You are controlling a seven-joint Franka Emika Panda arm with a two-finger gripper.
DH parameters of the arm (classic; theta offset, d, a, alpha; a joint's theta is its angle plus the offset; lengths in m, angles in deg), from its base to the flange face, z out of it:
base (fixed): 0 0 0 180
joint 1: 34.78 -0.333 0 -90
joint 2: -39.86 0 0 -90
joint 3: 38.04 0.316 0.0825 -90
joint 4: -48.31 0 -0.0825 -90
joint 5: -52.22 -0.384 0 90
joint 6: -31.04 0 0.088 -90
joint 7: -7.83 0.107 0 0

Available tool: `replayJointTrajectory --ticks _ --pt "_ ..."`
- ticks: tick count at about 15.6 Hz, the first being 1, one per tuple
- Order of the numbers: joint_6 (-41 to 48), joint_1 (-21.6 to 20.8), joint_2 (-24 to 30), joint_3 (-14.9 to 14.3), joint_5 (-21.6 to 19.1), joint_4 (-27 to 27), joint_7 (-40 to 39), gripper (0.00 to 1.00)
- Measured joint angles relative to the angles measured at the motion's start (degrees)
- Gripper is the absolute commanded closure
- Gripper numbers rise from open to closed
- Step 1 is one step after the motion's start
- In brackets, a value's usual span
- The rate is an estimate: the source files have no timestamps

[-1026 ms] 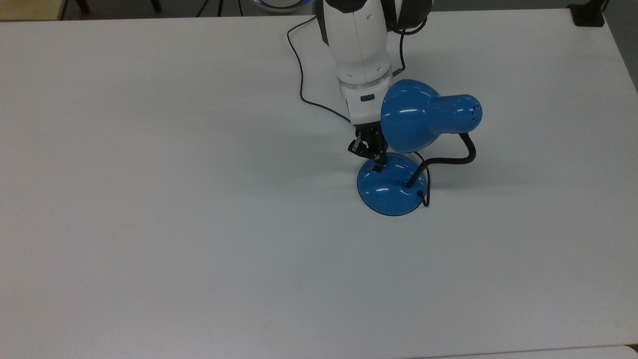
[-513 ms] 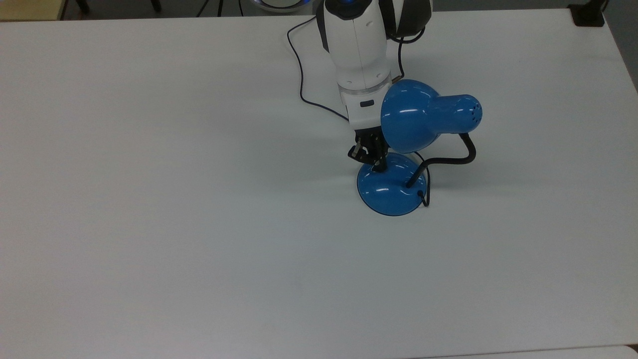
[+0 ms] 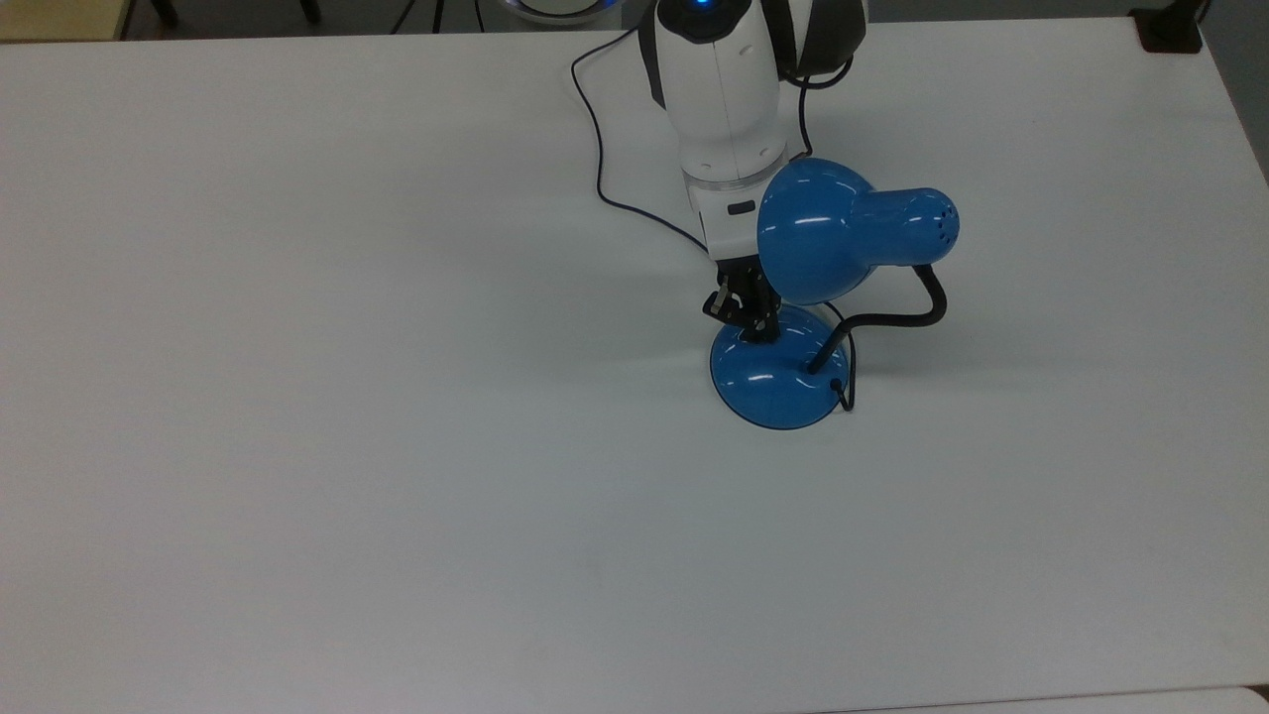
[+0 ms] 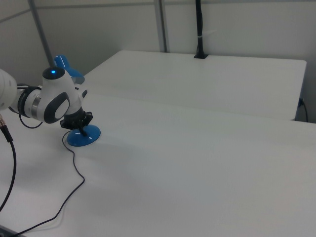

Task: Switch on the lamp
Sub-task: 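Press down on the base switch with the gripper fingertips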

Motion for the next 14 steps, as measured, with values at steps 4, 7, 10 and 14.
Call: replayJointTrajectory --ticks 4,7,10,14 --pt "0.0 0.01 -0.02 0.01 -0.01 -0.03 0.03 1.0" --pt "0.0 0.11 0.01 0.01 -0.02 -0.09 0.04 1.0" --pt "0.29 0.62 0.12 0.06 -0.04 -0.14 0.04 1.0" --pt "0.48 1.1 0.14 0.06 -0.04 -0.15 0.04 1.0"
